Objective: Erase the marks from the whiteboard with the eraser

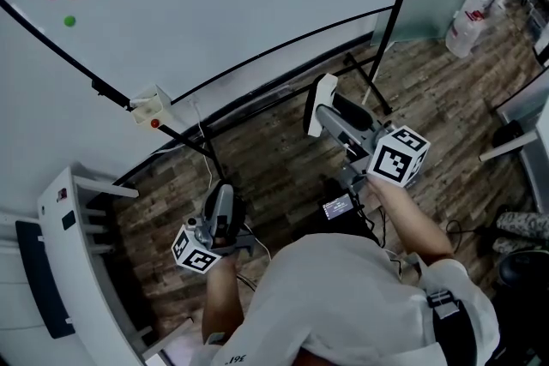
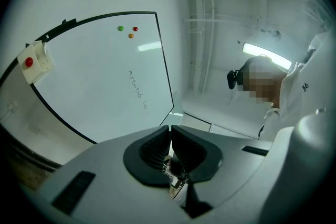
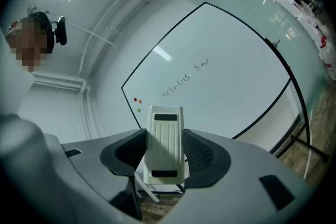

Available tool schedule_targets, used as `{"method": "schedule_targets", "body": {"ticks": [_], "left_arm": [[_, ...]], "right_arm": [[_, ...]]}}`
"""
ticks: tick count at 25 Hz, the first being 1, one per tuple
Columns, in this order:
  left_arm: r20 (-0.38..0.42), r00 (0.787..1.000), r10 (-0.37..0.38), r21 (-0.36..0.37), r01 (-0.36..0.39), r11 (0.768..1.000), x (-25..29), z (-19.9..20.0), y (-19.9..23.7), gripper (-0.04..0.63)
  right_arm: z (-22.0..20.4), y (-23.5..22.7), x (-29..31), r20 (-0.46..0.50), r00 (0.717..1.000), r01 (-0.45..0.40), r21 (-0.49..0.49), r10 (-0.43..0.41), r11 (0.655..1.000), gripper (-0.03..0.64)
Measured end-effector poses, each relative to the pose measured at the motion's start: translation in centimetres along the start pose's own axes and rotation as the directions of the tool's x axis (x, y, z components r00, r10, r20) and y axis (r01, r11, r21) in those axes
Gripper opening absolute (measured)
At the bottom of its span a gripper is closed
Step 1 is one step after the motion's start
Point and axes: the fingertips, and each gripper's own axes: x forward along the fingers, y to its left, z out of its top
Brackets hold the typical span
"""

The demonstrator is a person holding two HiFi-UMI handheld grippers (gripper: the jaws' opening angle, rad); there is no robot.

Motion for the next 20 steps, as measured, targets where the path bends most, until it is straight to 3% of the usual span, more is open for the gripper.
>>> {"method": "schedule_targets", "body": {"ticks": [10, 20], "left_arm": [[-0.007, 0.999, 0.040, 0.014, -0.040, 0.999, 5.0, -0.3, 3.8, 0.008], [-0.026, 0.998, 0.064, 0.018, -0.064, 0.998, 15.1, -1.8, 8.6, 0.008]], "right_arm": [[2.3, -5.2, 3.2, -0.042, 0.999, 0.006, -0.038, -0.007, 0.999, 0.239], [7.6, -14.2, 7.2, -0.055, 0.998, 0.027, -0.082, -0.031, 0.996, 0.239]]}}
